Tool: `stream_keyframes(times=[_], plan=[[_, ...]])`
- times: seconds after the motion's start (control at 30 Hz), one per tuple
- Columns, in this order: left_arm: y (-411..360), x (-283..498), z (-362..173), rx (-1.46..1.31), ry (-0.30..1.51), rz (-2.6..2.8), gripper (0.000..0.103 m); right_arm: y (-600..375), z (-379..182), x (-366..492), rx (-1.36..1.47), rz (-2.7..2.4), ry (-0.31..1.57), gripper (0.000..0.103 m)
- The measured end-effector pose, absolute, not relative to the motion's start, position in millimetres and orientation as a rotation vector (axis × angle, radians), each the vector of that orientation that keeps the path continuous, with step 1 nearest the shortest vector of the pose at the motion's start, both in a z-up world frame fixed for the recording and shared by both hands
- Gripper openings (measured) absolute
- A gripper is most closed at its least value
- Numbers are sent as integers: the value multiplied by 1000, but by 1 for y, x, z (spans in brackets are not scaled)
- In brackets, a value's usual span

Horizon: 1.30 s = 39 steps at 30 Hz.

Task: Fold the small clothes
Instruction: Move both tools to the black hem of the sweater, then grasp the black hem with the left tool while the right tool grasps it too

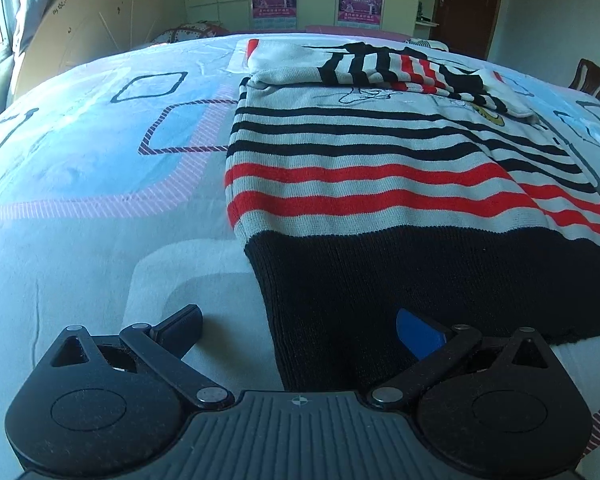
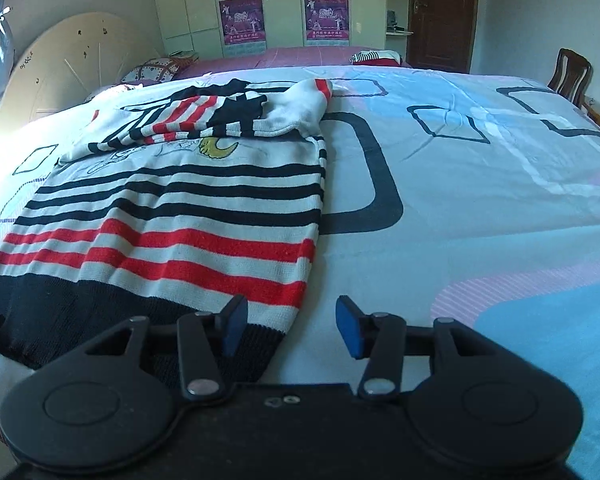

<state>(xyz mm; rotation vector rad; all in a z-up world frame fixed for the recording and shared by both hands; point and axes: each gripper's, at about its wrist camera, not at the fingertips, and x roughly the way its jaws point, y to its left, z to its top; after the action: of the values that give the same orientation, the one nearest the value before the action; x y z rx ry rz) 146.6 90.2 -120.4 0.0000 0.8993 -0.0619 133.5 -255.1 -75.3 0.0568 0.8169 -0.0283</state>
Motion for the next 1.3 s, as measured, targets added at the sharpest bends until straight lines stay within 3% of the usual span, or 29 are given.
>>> stream_keyframes(times=[0.4, 0.5, 0.57, 0.8, 0.93, 1.3], plan=[[123, 133, -121, -261, 852, -187, 91, -273, -96, 107, 284, 84, 873, 46], [132, 136, -121, -311, 859, -212, 81, -282, -102, 103, 368, 104, 885, 44], [137, 140, -121, -354, 867, -243, 68, -286, -104, 101, 405, 116, 882, 43], [150, 159, -130, -487, 905, -324, 65, -294, -113, 102, 545, 183, 881, 36], [158, 167, -134, -506, 932, -360, 48, -299, -120, 107, 630, 222, 881, 32], [157, 168, -146, -610, 903, -427, 47, -301, -136, 123, 739, 267, 898, 18]])
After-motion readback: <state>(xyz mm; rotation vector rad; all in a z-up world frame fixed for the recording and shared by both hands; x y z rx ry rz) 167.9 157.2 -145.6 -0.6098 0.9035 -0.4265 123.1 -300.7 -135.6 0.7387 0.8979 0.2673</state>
